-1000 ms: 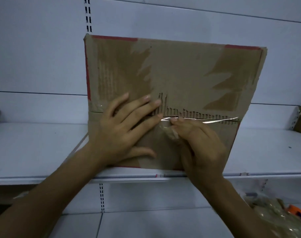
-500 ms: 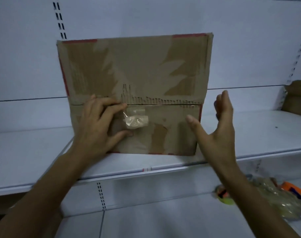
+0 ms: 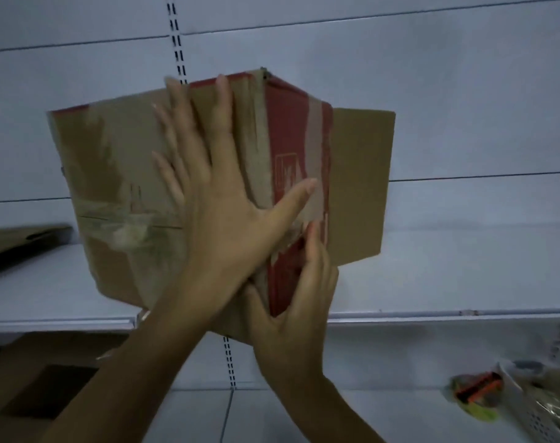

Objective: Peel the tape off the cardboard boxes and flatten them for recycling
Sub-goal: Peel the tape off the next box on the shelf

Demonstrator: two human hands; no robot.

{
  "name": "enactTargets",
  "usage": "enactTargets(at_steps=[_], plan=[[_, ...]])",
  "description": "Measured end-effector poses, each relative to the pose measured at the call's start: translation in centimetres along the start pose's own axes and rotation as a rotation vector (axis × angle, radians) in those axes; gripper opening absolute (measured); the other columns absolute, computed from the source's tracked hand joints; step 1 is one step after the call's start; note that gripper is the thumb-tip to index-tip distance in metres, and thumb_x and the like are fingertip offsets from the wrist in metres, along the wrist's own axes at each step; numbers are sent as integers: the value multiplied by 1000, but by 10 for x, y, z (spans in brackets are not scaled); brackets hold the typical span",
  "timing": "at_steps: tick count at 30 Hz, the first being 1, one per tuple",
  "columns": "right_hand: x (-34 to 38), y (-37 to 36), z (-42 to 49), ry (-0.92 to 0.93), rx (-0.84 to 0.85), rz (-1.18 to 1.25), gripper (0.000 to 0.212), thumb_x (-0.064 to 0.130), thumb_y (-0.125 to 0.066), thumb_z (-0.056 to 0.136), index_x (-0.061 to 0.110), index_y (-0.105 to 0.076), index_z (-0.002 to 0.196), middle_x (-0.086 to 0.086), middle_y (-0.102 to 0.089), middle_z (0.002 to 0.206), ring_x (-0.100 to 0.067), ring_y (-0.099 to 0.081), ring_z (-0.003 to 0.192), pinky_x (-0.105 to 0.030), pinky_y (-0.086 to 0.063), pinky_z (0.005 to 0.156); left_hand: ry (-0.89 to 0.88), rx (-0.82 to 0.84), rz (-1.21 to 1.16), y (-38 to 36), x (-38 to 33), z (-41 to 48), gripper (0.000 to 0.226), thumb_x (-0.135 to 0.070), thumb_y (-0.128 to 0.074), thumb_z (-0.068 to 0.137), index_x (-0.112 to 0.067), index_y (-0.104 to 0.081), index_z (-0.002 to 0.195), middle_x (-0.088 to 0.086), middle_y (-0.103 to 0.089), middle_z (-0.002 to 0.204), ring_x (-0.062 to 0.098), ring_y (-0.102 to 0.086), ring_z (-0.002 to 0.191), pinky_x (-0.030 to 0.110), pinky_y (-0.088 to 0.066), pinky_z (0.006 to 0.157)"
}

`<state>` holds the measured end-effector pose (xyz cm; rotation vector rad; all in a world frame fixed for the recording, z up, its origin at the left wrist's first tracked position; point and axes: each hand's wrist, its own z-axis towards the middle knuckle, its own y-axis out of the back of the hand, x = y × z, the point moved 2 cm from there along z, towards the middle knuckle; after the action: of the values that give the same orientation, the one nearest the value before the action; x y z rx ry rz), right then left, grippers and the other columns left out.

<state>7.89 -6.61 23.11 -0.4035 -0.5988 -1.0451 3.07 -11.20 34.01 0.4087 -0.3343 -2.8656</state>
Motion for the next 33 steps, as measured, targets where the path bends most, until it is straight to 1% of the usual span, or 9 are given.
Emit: enactTargets(at_steps=[3, 6, 9, 15, 18, 21, 24, 27, 33], plan=[[-5, 6, 9, -51, 0, 264, 53, 46, -57, 83, 37, -42, 133, 20, -51, 130, -3, -48, 123, -28, -44, 98, 104, -25, 57, 7, 12, -11, 98, -61, -57, 81, -31, 5, 151, 4, 14, 160, 25, 14, 146, 64, -5, 113], [-24, 19, 38, -180, 6, 369, 42, 40, -51, 89, 37, -45, 130, 24, -59, 120, 2, -55, 113, -23, -48, 92, 100, -3, 32, 17, 25, -9, 93, -61, -52, 83, -32, 6, 151, 0, 10, 161, 21, 11, 147, 60, -5, 115], [-35, 19, 59, -191, 109, 245, 56, 45, -47, 90, 36, -33, 143, 13, -39, 147, -3, -36, 135, -40, -36, 111, 112, 21, -86, 26, 43, -7, 95, -63, -51, 83, -25, 1, 153, -1, 3, 161, 18, 2, 148, 57, -9, 117], [-15, -21, 28, 25, 260, -37, 67, 57, -35, 91, 36, -6, 148, 7, 2, 159, -5, 7, 145, -38, -5, 119, 90, 39, -170, 38, 68, -3, 90, -64, -47, 87, -24, 0, 153, 2, -9, 160, 23, -15, 146, 57, -23, 113], [-3, -22, 25, 124, 79, -24, 51, 42, -42, 94, 30, -37, 143, 2, -31, 149, -9, -23, 140, -51, -26, 113, 81, 3, -60, 38, 62, -9, 84, -57, -43, 90, -22, 1, 152, 1, 0, 161, 14, -2, 148, 54, -17, 117], [6, -15, 47, 87, -18, 7, 36, 41, -49, 91, 24, -62, 121, 18, -45, 107, -7, -46, 110, -44, -42, 97, 82, -26, 49, 38, 58, -10, 83, -59, -39, 90, -21, 0, 153, 1, -2, 161, 13, -1, 148, 54, -19, 116], [10, -12, 68, 40, 56, -48, 31, 40, -52, 90, 25, -66, 113, 22, -46, 93, -11, -56, 95, -44, -47, 89, 80, -37, 79, 36, 57, -10, 82, -59, -39, 90, -20, -2, 153, 2, -4, 161, 17, -6, 148, 55, -20, 115], [6, -9, 78, -8, 138, 10, 15, 29, -61, 91, 23, -68, 103, 12, -57, 89, -3, -57, 79, -27, -48, 78, 68, -54, 69, 31, 58, -10, 81, -57, -39, 91, -19, -4, 153, 4, -5, 161, 19, -6, 148, 55, -17, 115], [0, -5, 81, 36, 127, 124, 10, 11, -61, 91, 16, -62, 83, 4, -60, 88, -1, -56, 77, -10, -42, 69, 71, -94, 56, 23, 60, -10, 79, -57, -40, 91, -20, -7, 152, 3, -6, 161, 18, -5, 148, 57, -16, 115]])
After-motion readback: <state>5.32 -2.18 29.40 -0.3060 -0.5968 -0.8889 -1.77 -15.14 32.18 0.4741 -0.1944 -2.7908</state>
